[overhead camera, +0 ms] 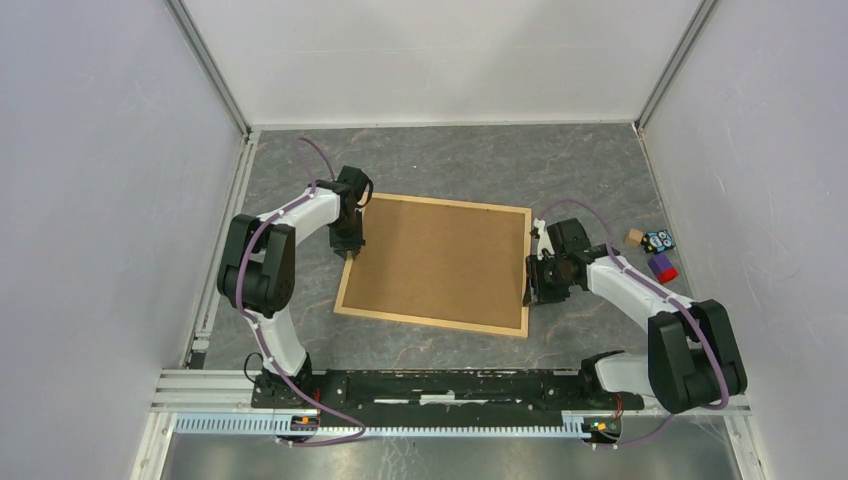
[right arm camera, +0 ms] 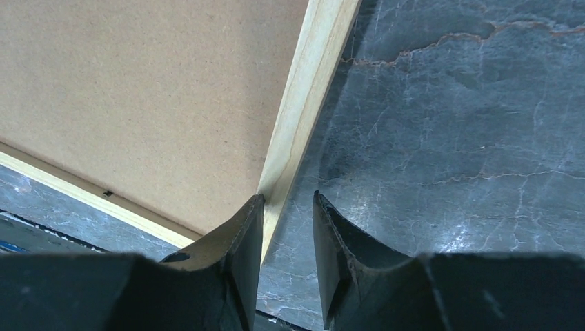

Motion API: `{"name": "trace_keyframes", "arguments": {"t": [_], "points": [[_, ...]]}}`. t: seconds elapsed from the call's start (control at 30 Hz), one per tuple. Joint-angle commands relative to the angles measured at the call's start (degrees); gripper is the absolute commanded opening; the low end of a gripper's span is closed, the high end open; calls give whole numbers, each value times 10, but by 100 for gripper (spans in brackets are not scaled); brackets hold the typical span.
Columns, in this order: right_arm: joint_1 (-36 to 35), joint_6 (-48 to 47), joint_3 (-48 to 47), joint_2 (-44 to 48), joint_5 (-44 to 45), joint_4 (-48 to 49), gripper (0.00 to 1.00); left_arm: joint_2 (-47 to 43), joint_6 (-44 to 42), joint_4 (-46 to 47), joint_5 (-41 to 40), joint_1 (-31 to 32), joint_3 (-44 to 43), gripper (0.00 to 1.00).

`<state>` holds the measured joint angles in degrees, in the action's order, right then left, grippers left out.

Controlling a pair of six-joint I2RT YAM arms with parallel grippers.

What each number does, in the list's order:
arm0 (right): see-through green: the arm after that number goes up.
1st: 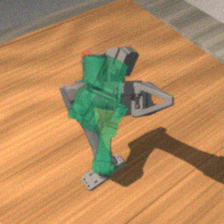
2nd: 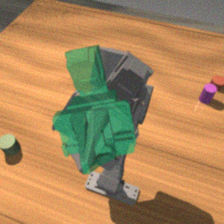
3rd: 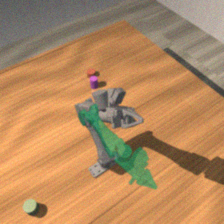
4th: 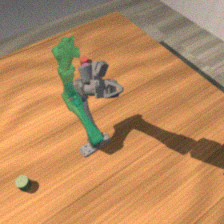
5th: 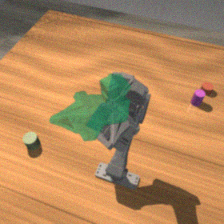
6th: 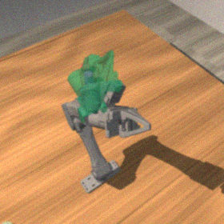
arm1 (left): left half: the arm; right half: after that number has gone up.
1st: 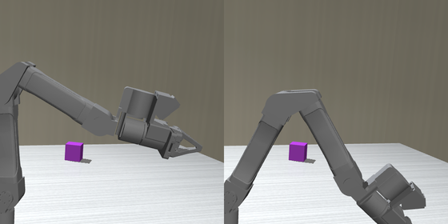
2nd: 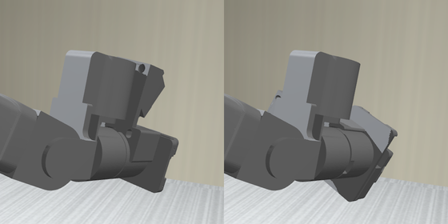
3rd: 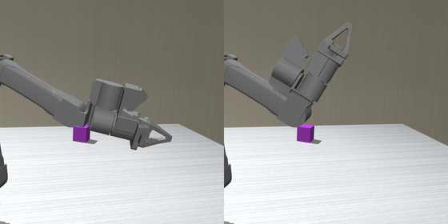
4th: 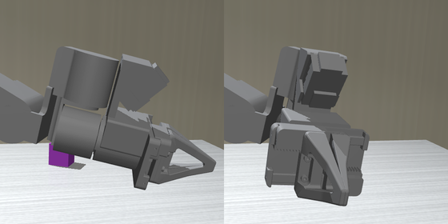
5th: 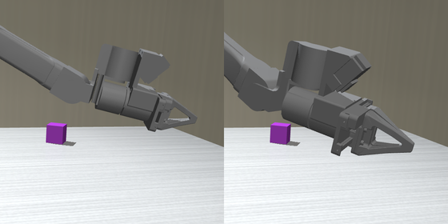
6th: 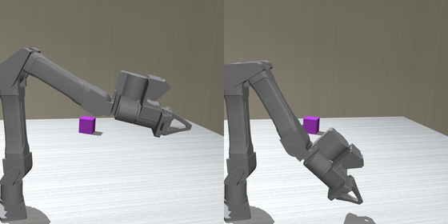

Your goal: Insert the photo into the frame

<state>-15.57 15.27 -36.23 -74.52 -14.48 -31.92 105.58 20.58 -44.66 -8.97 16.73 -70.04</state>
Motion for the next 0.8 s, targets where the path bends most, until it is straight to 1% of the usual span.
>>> {"name": "trace_keyframes", "arguments": {"t": [0.0, 0.3, 0.57, 0.63, 0.77], "points": [[-5, 8, 14, 8, 6, 8, 38, 20, 22, -24, -4, 5, 31, 2], [-12, 17, 23, 4, 13, 21, 38, 21, 24, -26, -9, 6, 31, 2], [-18, 30, 41, 8, 44, 23, 37, 23, 24, -25, -7, 8, 31, 2], [-18, 22, 26, 7, 45, 11, 38, 22, 24, -26, -7, 8, 30, 2], [-17, 14, -20, 23, 51, -19, 42, 22, 24, -26, -8, 9, 31, 2]]}}
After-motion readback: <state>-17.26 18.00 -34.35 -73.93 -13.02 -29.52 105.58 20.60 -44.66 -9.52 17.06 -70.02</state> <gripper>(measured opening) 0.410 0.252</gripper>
